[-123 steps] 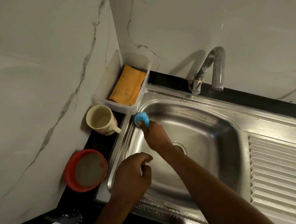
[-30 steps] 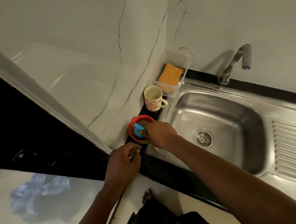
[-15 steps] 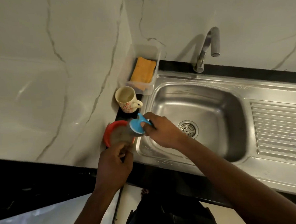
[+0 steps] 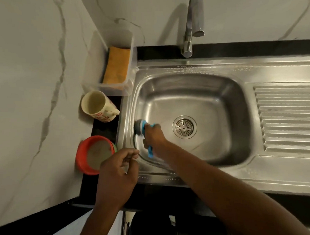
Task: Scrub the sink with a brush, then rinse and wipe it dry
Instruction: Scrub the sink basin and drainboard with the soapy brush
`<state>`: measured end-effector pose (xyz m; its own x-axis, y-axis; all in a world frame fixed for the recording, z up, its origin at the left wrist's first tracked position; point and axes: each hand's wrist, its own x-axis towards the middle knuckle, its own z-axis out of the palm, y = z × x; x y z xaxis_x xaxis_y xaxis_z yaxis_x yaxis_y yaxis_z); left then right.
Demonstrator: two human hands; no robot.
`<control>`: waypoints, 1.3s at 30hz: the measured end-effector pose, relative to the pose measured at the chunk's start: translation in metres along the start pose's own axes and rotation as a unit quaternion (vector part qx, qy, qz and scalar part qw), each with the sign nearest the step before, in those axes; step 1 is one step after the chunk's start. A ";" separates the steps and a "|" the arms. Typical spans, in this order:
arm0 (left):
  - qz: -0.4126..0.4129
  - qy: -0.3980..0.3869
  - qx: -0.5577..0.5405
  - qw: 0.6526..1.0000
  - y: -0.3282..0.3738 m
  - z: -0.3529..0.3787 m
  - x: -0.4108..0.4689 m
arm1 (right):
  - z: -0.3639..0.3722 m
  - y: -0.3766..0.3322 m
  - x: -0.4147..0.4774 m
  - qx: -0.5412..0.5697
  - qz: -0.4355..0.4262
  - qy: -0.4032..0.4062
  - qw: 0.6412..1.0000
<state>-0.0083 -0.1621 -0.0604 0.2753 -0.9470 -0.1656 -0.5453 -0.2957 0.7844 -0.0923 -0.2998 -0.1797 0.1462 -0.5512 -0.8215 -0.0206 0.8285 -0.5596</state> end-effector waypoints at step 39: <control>-0.030 -0.016 0.004 0.999 -0.006 0.021 0.029 | -0.017 -0.027 0.107 -0.057 0.079 0.005 0.995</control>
<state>-0.0142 -0.1906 -0.0824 0.2820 -0.9313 -0.2304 -0.5355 -0.3520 0.7677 -0.0932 -0.3832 -0.2546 0.1215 -0.4163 -0.9011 -0.1548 0.8887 -0.4315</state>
